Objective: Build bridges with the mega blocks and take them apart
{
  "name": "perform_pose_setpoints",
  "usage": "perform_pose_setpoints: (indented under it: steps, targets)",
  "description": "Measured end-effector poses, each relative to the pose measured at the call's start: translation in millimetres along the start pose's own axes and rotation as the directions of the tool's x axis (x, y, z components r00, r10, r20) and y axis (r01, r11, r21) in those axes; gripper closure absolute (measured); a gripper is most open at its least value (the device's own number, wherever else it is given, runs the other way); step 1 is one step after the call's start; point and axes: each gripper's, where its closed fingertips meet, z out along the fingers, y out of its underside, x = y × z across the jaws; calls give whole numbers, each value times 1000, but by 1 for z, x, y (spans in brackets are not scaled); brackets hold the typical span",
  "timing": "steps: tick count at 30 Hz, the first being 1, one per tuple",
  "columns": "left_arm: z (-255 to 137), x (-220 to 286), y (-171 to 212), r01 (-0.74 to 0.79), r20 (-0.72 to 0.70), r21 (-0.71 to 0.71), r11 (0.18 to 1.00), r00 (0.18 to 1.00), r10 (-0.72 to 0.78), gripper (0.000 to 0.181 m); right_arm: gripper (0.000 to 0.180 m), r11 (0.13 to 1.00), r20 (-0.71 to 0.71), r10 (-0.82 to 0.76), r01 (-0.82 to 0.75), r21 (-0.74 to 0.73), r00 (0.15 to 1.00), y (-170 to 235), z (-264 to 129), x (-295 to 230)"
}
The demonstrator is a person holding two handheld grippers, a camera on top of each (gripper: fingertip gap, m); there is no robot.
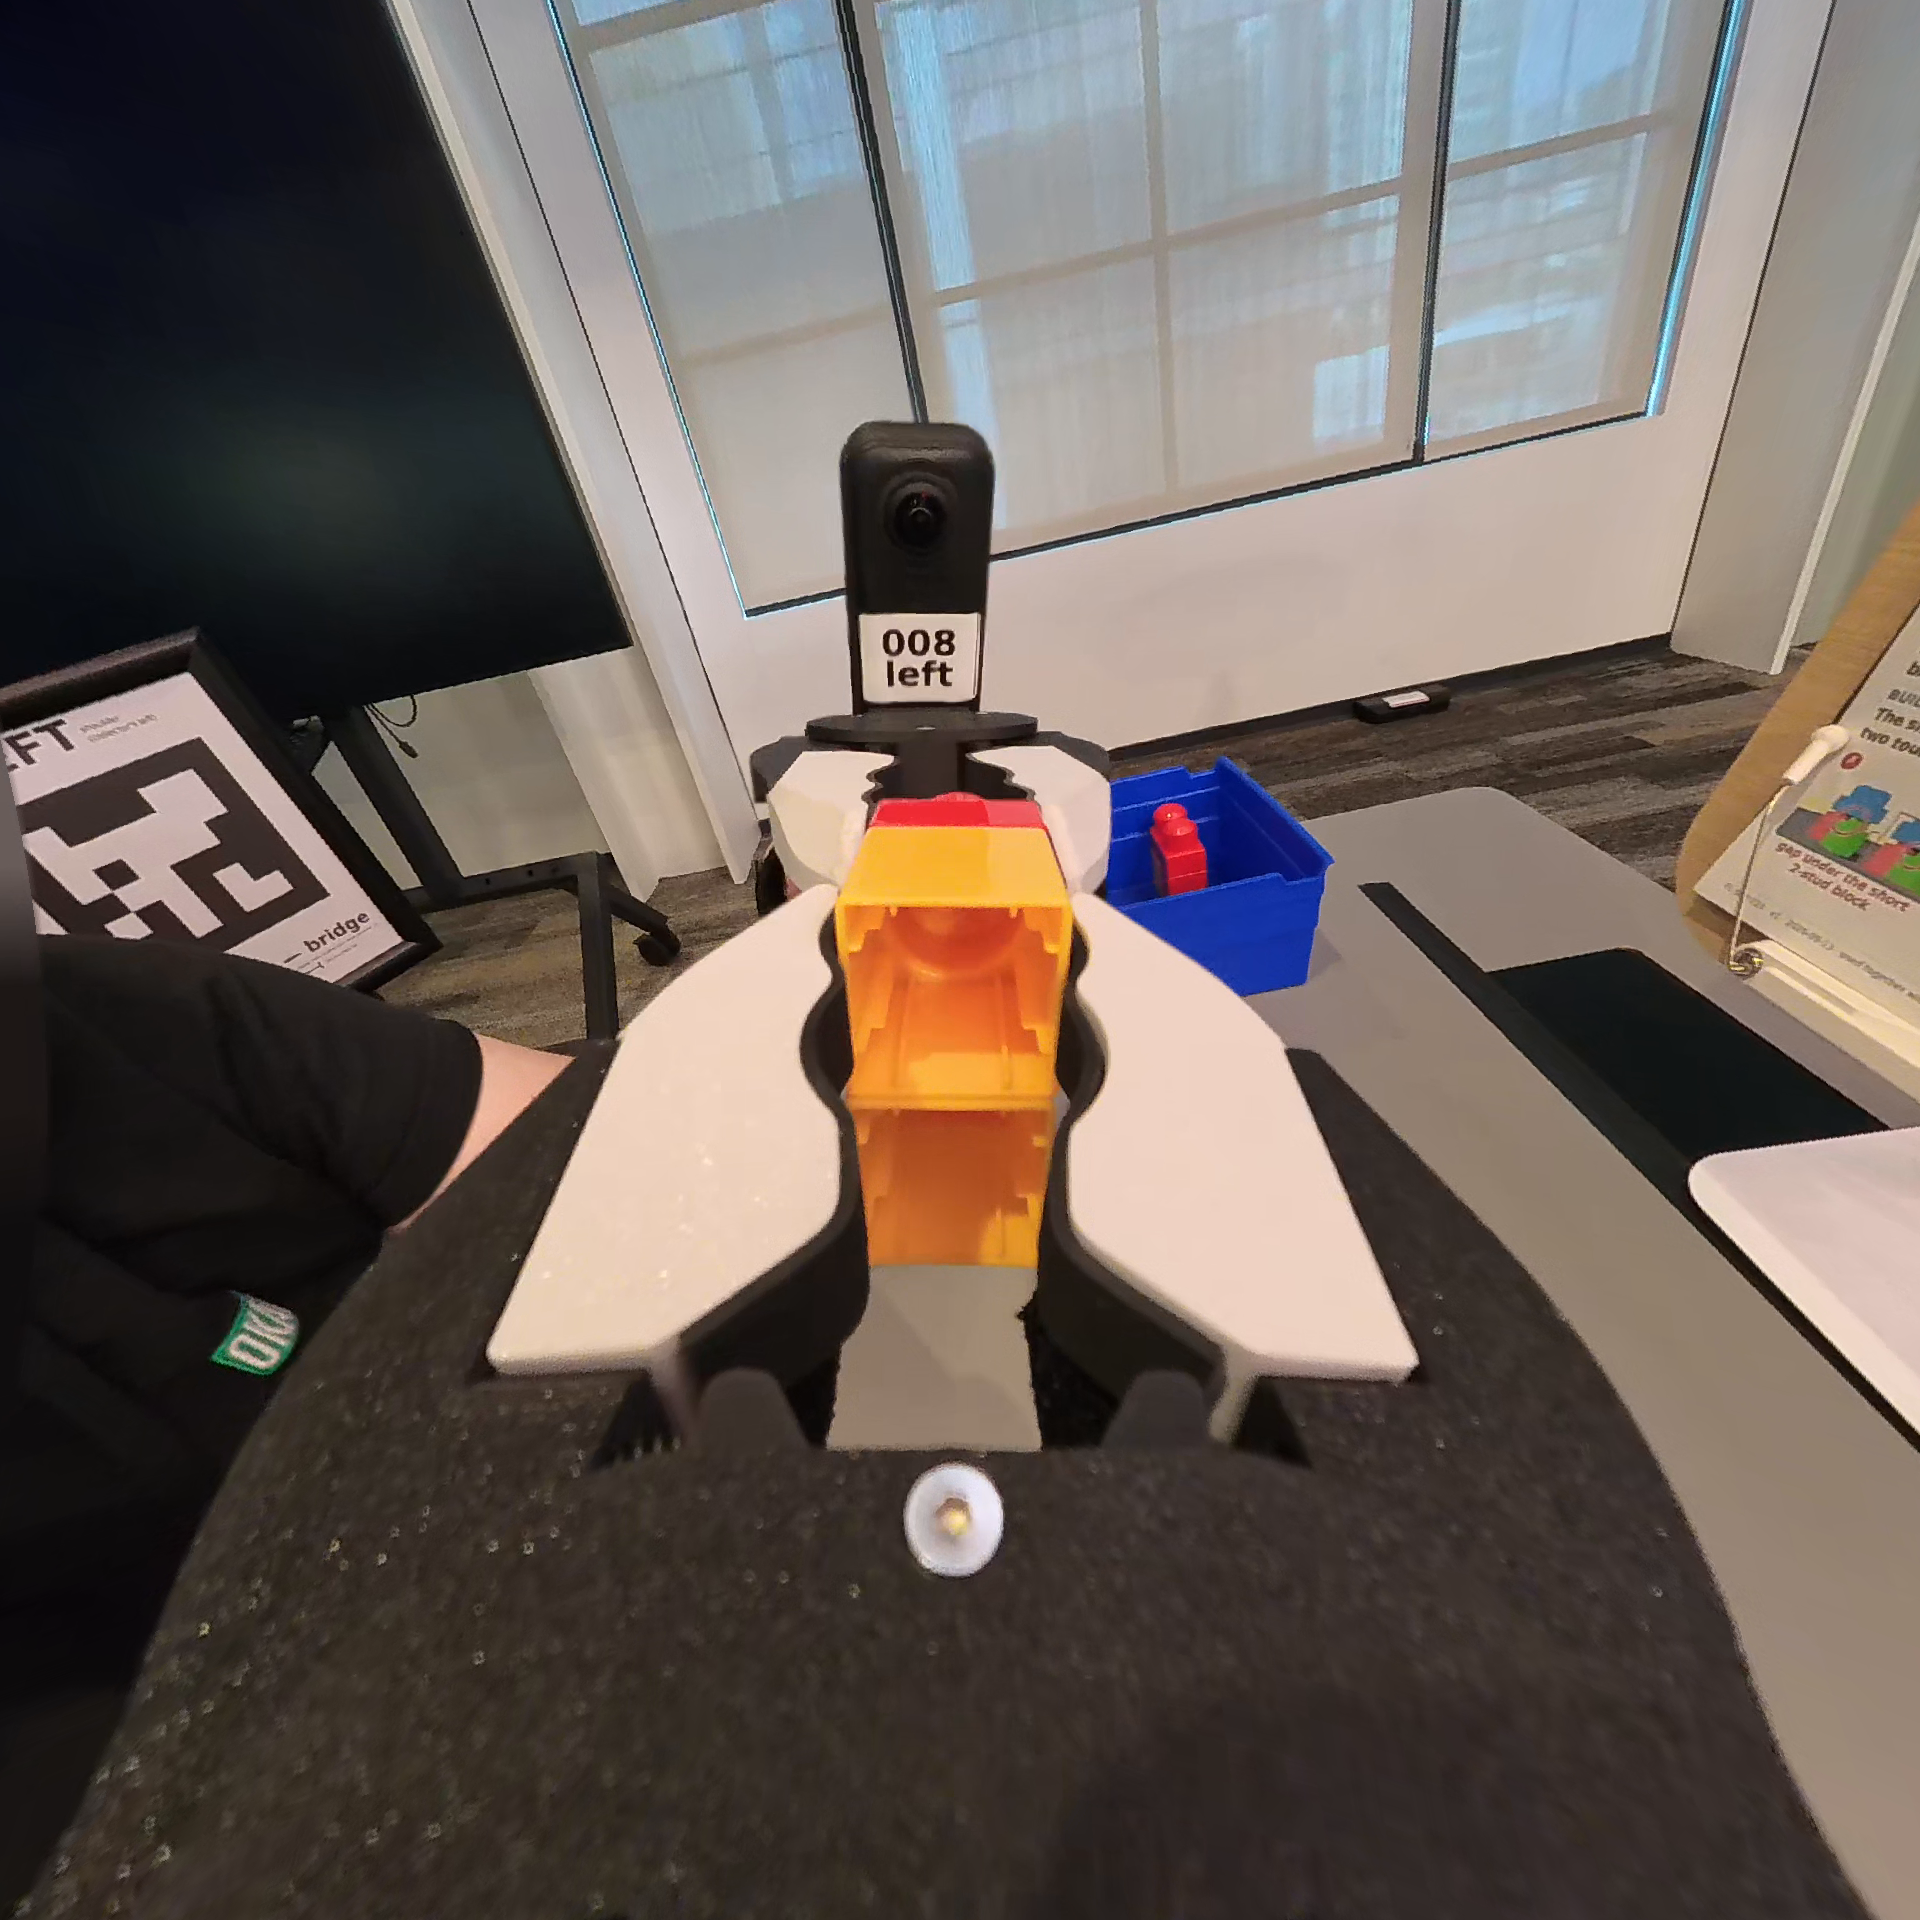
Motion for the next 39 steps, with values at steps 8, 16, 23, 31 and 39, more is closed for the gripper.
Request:
perform_pose_setpoints:
  steps: [8, 16, 23, 31, 39]
  targets:
    - [-37, -18, -35, 10, 90, 177, 984, 996, -26, 147, 144, 988, -111, 9, 9, 154, 994, -37, -58, 9]
    - [-65, -21, -47, -44, 126, 170, 984, 992, 23, 147, 144, 987, -284, 11, 35, 158, 959, -42, -147, 22]
    - [-31, -2, -22, -13, 21, 54, 998, 1000, 12, 147, 144, 941, -991, 127, -322, 104, 51, 90, -428, 94]
    - [-17, -3, -6, 26, -11, 7, 1000, 1000, -26, 147, 144, 850, -957, 283, -443, 284, -70, 155, -469, 109]
    - [-19, -1, -8, 19, -11, 4, 1000, 1000, -19, 147, 123, 873, -950, 307, -383, 302, -50, 136, -462, 111]
